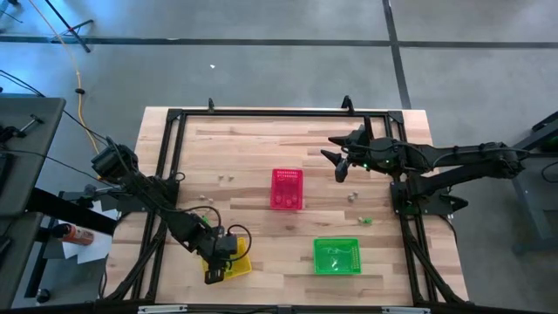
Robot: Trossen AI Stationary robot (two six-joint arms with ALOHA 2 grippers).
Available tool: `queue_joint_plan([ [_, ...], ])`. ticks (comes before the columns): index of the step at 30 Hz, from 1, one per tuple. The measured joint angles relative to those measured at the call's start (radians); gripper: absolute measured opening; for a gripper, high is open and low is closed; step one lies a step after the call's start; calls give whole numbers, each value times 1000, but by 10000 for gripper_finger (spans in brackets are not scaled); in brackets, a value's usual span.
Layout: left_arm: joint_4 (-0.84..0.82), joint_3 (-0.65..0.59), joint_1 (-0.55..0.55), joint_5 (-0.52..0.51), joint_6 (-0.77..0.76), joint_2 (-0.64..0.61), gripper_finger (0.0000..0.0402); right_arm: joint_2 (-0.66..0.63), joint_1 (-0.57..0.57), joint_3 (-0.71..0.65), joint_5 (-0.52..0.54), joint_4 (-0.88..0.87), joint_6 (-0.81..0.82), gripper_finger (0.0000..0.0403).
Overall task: Sort Halloween decoration
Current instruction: Put the top right green skeleton toy into the yellow bin, then put the right green skeleton toy into the yellow bin
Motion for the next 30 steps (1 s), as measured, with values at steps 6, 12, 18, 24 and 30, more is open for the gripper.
queue_joint_plan([
  [6,5,0,20,49,-53,-8,129,0,0,0,0,-1,-2,232],
  [12,-4,0,80,92,-27,-109,160,0,0,0,0,-1,-3,232],
  [18,-84,0,192,27,91,-311,166,0,0,0,0,0,7,232],
  [24,-16,0,372,-177,313,-492,166,0,0,0,-1,23,1,232],
  [30,213,0,583,-206,584,-542,166,0,0,0,-21,101,-12,232],
])
